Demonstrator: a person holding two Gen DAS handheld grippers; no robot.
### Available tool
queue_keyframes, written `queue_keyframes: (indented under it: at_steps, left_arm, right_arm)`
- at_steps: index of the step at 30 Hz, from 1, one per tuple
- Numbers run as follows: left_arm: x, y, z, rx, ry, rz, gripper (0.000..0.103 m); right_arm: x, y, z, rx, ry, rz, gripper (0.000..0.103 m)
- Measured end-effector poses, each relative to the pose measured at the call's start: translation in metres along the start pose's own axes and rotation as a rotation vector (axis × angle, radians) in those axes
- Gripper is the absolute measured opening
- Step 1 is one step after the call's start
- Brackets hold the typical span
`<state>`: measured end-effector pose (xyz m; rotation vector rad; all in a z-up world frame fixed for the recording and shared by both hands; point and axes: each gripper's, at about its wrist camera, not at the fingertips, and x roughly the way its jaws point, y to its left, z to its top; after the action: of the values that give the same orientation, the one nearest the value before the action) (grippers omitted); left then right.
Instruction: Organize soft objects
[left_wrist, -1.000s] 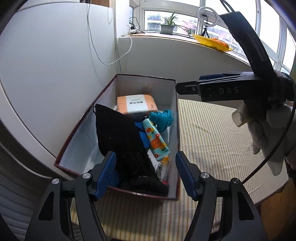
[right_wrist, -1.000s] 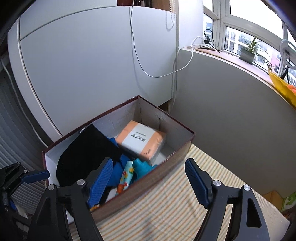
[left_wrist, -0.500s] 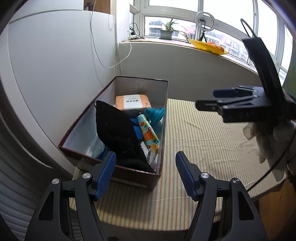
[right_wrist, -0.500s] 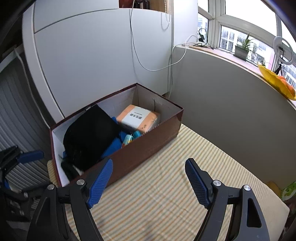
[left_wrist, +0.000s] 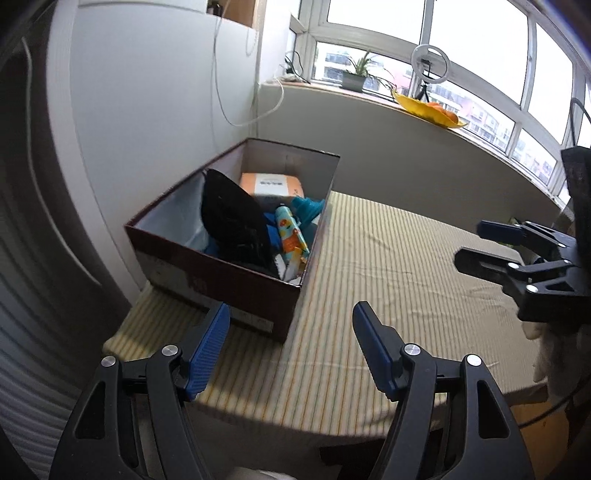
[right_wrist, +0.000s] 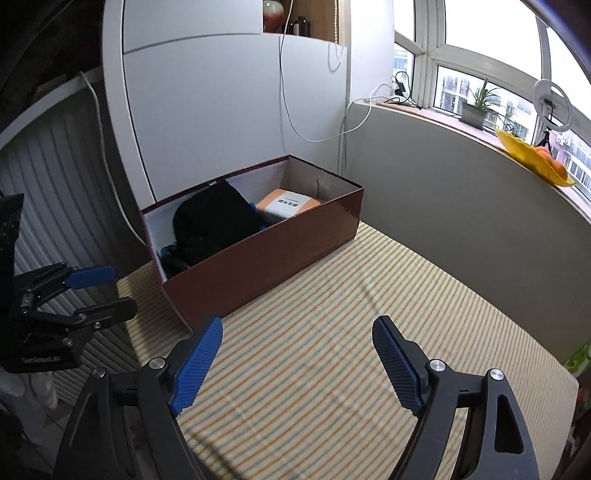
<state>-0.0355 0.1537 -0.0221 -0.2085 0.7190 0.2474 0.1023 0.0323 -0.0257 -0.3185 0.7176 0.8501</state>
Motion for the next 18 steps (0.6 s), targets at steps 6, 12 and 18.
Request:
queue_keyframes:
  at_steps: [6, 12, 18]
  left_arm:
    - [-0.026, -0.003, 0.003, 0.007, -0.102, 0.081, 0.073]
    - [-0.040, -0.004, -0.001, 0.002, -0.139, 0.087, 0.078]
    - [-0.040, -0.003, -0.001, -0.004, -0.135, 0.070, 0.078]
  right_arm:
    - [-0.018, 0.004, -0.009, 0.035, -0.042, 0.015, 0.081]
    - [-0.025, 0.010, -0.022, 0.043, -0.063, -0.014, 0.084]
    - [-0.026, 0.008, -0.026, 0.055, -0.061, -0.006, 0.085]
